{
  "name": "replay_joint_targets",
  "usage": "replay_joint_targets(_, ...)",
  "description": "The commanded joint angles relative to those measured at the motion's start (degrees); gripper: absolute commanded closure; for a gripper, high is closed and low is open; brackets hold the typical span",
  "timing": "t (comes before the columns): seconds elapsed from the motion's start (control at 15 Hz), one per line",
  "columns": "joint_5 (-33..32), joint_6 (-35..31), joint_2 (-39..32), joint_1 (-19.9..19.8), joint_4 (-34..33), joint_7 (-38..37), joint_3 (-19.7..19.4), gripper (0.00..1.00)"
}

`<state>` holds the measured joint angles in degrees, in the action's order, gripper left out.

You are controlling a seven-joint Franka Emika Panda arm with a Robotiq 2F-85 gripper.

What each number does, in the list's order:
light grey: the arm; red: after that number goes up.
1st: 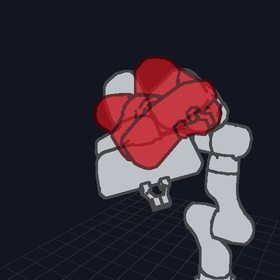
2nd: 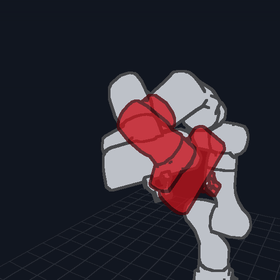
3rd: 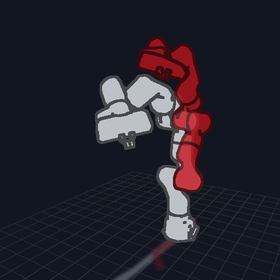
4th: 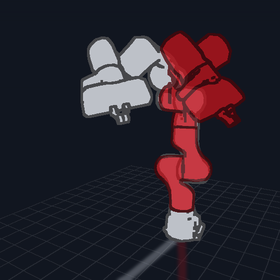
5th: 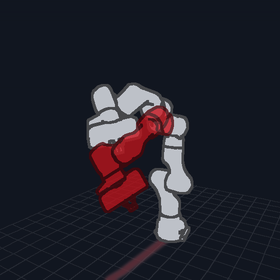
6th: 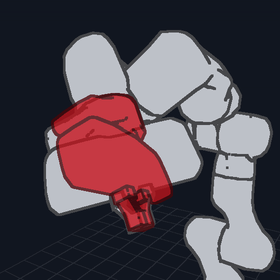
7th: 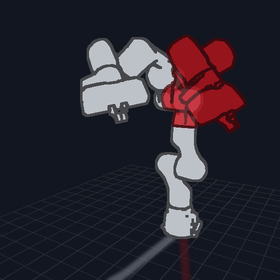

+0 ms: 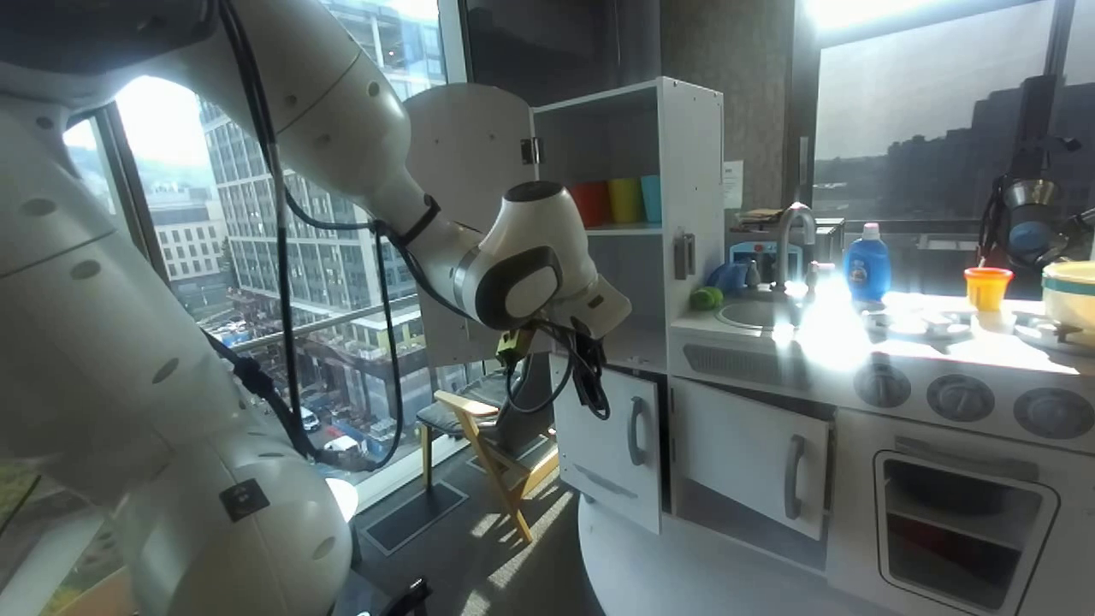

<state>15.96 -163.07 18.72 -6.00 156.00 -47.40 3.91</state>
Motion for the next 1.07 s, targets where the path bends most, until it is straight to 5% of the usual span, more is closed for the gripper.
replay_joint_targets(0.0, 1.91, -5.0, -2.75, 0.57, -0.45, -0.32, -0.72, 0.0)
replay_joint_targets(1.0, -1.64, -10.99, -16.78, -1.83, -9.93, -3.97, 0.24, 0.0)
